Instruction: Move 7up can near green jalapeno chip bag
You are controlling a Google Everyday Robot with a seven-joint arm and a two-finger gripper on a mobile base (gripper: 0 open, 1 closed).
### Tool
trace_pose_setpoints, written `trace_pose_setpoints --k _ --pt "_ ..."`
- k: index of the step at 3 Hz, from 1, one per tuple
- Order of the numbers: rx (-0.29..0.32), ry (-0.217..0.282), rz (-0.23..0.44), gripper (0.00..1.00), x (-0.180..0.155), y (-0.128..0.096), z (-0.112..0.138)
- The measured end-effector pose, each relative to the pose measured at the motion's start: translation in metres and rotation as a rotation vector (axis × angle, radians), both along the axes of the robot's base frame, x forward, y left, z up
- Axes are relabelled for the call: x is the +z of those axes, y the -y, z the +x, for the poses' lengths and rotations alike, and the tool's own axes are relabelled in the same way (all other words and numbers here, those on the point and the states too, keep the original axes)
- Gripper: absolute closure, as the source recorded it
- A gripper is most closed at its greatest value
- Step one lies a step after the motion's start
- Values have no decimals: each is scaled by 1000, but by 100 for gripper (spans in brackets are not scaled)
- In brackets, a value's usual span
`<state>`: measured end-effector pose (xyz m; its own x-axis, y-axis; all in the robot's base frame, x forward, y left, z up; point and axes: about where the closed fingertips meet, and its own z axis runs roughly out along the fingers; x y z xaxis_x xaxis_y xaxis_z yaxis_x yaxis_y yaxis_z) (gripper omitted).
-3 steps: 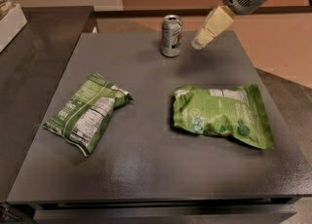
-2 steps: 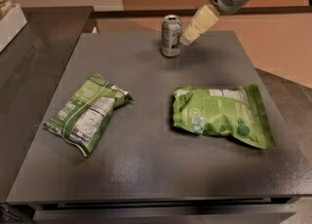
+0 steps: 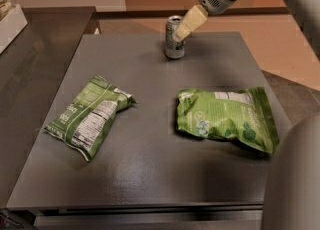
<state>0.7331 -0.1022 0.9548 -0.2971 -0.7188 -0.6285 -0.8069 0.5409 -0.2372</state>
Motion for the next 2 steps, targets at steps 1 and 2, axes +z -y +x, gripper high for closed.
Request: trace_pose_setpoints --k 1,2 --pt "-16 -34 30 0 -14 -8 21" --pt "-18 -67 51 0 -26 -16 32"
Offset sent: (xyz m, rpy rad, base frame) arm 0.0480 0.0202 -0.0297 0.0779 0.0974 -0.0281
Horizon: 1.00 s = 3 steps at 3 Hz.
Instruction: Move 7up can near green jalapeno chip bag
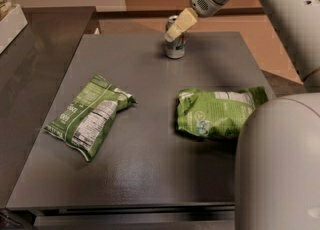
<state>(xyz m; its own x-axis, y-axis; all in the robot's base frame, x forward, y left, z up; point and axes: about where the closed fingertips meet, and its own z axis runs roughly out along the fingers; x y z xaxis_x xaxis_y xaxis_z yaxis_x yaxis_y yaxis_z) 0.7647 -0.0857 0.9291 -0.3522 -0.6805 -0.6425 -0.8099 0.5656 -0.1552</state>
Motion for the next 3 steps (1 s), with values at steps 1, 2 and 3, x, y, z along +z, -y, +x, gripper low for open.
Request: trace_pose_setpoints --k 1,2,3 --pt "10 -30 9 0 -10 -9 4" --pt "28 -60 18 18 -16 -15 4" --pt "44 -103 21 42 -24 -18 1"
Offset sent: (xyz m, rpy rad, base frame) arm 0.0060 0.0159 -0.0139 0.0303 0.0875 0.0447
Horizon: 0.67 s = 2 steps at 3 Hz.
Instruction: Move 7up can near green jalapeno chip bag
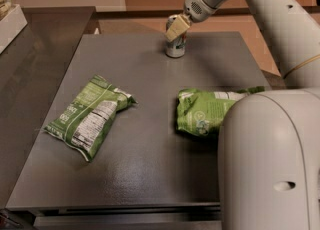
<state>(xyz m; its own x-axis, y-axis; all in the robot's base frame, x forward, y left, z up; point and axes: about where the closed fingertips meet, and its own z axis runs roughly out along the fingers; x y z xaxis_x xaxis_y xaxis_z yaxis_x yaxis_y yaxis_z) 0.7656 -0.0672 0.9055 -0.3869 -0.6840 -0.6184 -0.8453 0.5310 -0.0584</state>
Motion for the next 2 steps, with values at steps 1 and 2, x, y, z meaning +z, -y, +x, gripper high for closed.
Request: trace_pose_setpoints --k 1,2 --pt "19 -26 -5 64 -1 -2 -5" --pt "63 -12 5 88 15 -6 -17"
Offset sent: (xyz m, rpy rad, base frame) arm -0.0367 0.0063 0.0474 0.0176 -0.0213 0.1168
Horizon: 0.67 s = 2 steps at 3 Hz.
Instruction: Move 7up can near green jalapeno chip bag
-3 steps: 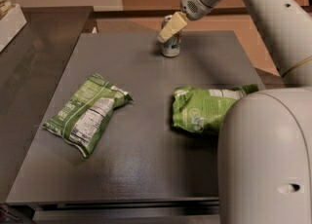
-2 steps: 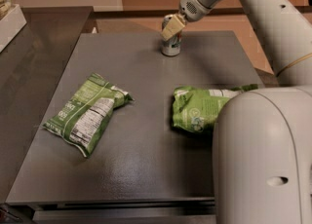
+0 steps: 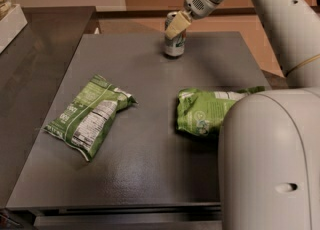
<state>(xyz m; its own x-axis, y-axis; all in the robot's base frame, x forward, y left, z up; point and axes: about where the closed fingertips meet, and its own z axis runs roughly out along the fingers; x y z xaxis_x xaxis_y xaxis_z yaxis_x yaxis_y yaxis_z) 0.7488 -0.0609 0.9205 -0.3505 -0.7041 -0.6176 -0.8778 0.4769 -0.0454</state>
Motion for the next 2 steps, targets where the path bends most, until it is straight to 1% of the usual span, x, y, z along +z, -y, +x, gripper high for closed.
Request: trace_pose_setpoints --k 1,2 --pt "66 36 8 100 24 -10 -21" --pt "154 75 3 100 42 -25 -56"
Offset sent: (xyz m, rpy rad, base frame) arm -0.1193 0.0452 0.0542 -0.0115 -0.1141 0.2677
